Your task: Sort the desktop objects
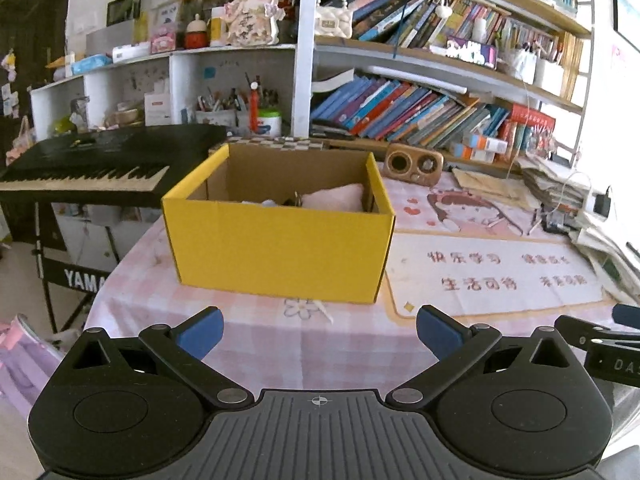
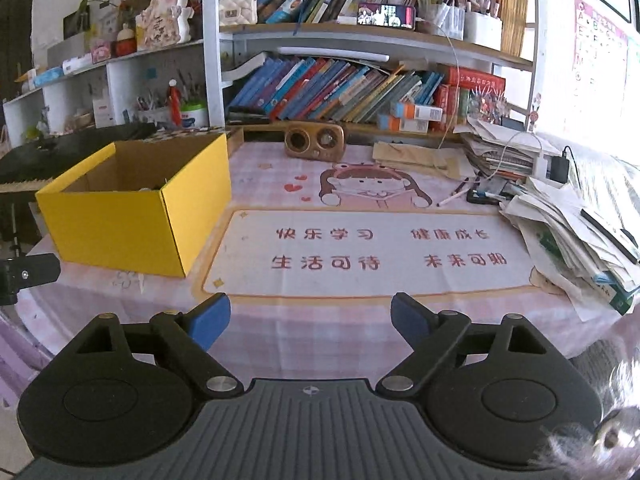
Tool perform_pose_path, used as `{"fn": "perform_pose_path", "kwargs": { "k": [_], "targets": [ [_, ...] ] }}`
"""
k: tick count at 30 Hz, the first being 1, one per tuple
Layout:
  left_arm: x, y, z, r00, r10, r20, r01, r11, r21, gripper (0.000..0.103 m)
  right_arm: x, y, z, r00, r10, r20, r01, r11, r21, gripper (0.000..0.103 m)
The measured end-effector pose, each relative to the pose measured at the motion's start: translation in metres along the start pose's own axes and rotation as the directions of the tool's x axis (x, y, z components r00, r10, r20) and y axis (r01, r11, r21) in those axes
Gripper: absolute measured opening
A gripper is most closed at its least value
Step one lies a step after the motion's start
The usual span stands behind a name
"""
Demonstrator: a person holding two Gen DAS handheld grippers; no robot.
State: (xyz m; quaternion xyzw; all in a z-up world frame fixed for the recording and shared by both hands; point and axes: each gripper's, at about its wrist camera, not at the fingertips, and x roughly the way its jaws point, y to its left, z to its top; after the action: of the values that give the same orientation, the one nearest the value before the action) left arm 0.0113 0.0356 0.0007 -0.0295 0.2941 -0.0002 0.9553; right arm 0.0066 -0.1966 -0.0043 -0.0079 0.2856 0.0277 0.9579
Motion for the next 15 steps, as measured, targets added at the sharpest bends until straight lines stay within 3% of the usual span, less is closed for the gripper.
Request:
{"fn": "perform_pose_path", "kwargs": {
  "k": [15],
  "targets": [
    [-0.0047,-0.0095,-0.0096,0.998,0.025,-0.054,-0.026,1.0,-0.015,0.103,-0.0083,-0.0067,-0.0066,1.0,0.016,-0.016,-0.016,1.0,0.002,0.091]
  ]
}}
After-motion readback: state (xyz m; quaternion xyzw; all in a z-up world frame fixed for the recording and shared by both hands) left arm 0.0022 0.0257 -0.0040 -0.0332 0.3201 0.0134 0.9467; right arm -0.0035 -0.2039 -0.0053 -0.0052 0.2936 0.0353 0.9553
